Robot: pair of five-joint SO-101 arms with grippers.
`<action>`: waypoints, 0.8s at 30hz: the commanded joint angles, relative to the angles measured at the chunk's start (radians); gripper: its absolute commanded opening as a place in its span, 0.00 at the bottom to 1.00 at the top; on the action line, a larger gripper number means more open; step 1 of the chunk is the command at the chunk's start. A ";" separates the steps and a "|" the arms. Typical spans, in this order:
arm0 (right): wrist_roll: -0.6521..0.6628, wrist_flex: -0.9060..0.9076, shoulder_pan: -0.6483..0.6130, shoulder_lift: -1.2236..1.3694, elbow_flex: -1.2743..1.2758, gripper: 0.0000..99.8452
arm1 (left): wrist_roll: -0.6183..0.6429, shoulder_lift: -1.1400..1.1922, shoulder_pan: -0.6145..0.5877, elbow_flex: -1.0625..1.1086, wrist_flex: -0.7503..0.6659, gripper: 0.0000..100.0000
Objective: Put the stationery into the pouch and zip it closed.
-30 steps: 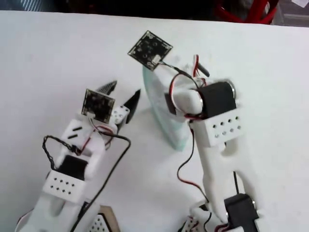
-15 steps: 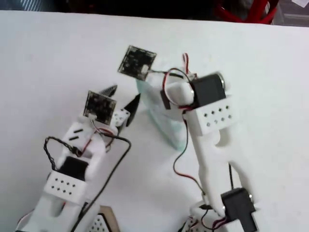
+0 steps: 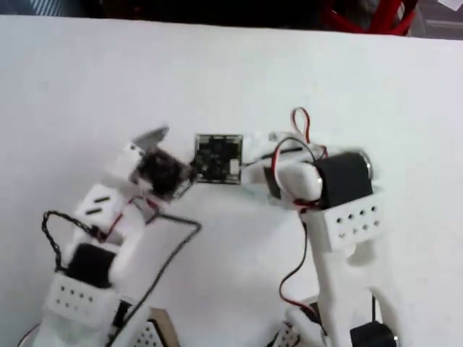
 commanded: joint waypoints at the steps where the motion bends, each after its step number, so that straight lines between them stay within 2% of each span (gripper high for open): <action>1: 0.028 -0.001 0.002 -0.015 -0.014 0.02 | -0.066 -0.090 0.120 -0.086 0.100 0.25; 9: 0.034 0.001 0.010 -0.024 -0.014 0.02 | -0.063 -0.120 0.234 -0.061 0.110 0.25; 12: 0.034 -0.001 0.010 -0.024 -0.014 0.02 | -0.061 -0.125 0.271 -0.068 0.164 0.25; 18: 0.034 -0.001 0.010 -0.022 -0.014 0.02 | -0.061 -0.234 0.251 -0.041 0.270 0.25; 24: 0.032 -0.001 0.004 -0.018 -0.014 0.02 | -0.060 -0.486 0.202 -0.038 0.411 0.25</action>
